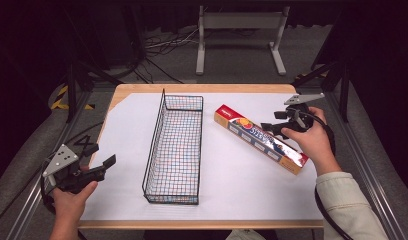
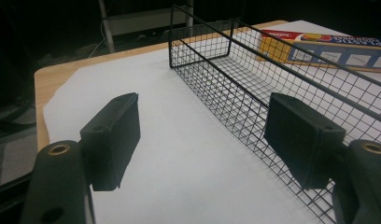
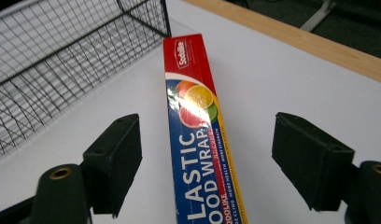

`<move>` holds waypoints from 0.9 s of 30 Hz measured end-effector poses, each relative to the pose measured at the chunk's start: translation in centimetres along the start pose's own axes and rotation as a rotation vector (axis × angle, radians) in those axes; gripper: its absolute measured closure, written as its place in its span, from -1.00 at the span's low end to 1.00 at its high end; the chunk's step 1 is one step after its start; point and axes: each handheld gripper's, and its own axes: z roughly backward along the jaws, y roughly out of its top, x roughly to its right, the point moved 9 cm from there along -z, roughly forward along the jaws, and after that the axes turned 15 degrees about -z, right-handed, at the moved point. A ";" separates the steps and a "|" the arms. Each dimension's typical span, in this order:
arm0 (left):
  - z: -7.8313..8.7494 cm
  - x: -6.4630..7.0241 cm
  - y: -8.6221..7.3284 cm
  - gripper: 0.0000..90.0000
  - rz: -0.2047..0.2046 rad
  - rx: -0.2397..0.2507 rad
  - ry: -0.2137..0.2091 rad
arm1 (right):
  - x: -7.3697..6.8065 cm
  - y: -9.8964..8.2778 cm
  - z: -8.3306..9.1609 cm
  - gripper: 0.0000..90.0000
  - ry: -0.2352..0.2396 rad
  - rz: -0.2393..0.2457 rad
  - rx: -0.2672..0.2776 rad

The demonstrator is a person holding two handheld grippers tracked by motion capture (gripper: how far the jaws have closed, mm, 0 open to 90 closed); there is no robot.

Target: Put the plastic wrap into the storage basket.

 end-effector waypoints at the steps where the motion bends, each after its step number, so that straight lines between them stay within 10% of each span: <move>1: 0.0 0.0 0.0 -0.39 0.000 0.000 0.000 | 0.1 -0.1 -0.4 -0.44 -0.014 0.016 -0.026; 27: -0.5 0.1 -0.5 -0.40 0.004 -0.011 -0.003 | 1.2 -2.8 -6.6 -0.51 -0.067 0.107 -0.353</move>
